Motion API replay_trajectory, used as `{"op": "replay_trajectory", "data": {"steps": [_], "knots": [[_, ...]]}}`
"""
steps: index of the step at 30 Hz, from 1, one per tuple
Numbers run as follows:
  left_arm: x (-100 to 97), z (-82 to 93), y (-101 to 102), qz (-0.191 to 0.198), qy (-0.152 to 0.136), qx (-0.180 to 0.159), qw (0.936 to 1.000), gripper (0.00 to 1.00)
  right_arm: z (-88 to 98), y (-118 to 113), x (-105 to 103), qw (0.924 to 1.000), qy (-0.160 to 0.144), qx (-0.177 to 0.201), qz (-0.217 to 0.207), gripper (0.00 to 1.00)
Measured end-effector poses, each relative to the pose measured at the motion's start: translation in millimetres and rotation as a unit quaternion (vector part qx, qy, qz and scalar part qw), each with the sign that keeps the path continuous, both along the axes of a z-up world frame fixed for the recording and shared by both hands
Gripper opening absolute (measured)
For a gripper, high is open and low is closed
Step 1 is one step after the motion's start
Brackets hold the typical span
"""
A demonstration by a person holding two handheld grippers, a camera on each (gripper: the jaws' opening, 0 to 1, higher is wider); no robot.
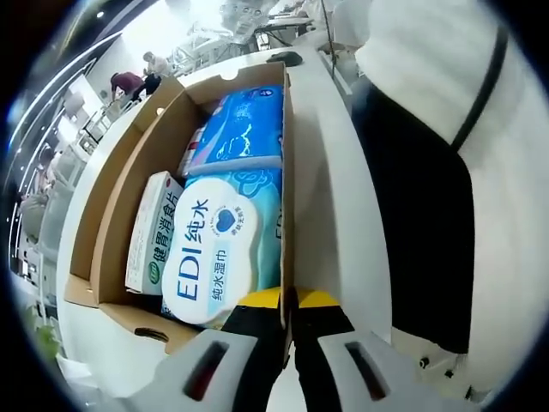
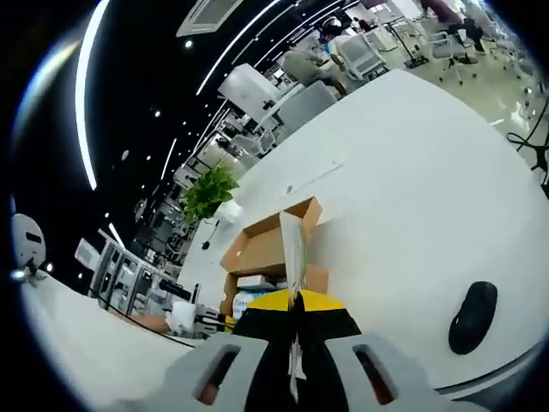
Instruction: Operate the shoe box by opening the lid, removing the specified soft item, and placing it in the target area until the item is outside and the box remains undamaged.
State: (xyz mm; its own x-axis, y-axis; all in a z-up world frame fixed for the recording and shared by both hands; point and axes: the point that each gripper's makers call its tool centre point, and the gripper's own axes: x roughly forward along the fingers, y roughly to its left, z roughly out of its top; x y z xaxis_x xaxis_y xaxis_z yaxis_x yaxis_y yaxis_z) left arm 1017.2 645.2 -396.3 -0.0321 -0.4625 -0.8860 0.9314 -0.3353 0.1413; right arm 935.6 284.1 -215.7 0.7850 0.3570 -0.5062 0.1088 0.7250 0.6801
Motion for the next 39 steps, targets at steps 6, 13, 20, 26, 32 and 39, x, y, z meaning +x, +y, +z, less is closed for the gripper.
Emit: {"op": "replay_trajectory", "data": {"steps": [6, 13, 20, 26, 32, 39], "knots": [[0.3, 0.3, -0.5, 0.008, -0.003, 0.000, 1.0000, 0.03, 30.0, 10.2, 10.9, 0.9921, -0.098, 0.073, -0.027, 0.00], [0.2, 0.5, -0.7, 0.007, -0.005, 0.001, 1.0000, 0.03, -4.5, 19.3, -3.3, 0.9999, -0.001, -0.001, -0.013, 0.00], [0.4, -1.1, 0.3, 0.005, -0.004, 0.003, 1.0000, 0.03, 29.6, 16.7, 5.8, 0.9956, -0.080, 0.049, -0.007, 0.00], [-0.2, -0.3, 0.2, 0.004, -0.003, 0.005, 1.0000, 0.03, -16.3, 13.7, -5.5, 0.9990, 0.039, 0.010, -0.017, 0.00], [-0.3, -0.7, 0.4, 0.005, -0.005, 0.005, 1.0000, 0.03, -39.8, -3.4, -11.3, 0.9983, 0.055, -0.016, -0.008, 0.00], [-0.2, -1.2, 0.5, 0.005, -0.005, 0.005, 1.0000, 0.03, -62.3, -14.4, -15.4, 0.9966, 0.080, -0.018, 0.011, 0.00]]}}
